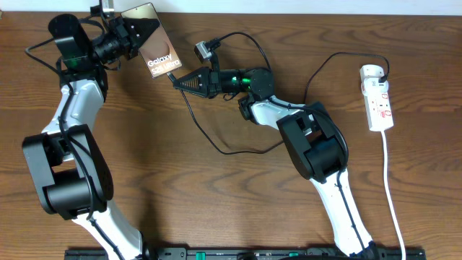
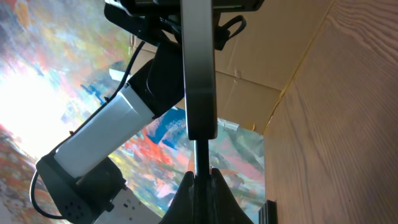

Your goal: Plug charger to phone and switch on socket

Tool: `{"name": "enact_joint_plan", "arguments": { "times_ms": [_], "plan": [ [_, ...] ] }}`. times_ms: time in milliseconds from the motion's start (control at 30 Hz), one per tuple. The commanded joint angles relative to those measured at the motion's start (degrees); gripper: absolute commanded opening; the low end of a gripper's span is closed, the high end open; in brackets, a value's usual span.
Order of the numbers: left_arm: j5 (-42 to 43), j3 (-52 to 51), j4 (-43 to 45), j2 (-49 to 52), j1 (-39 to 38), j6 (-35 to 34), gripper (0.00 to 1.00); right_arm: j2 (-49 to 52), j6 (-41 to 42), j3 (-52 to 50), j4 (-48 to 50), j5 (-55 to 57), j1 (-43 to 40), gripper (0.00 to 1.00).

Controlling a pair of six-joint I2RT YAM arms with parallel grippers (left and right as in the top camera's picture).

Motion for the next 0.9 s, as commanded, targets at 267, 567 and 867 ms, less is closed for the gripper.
{"name": "enact_joint_plan", "arguments": {
  "times_ms": [267,567,867],
  "plan": [
    [2.36,0.13,-0.81,-0.15,-0.31,0.07,0.07,-1.22,-1.81,1.18,0.52,7.63,0.09,0.01],
    [1.22,0.11,-0.7,-0.15,-1.68,1.03,0.08,-1.22,-2.84,1.16,-0.96,8.68,0.09,0.01],
    [1.77,0.09,-0.39,-0.15,-2.27,2.1,0.07,-1.22,-3.5,1.16,-1.6,8.92,-0.2,0.01]
  ]
}}
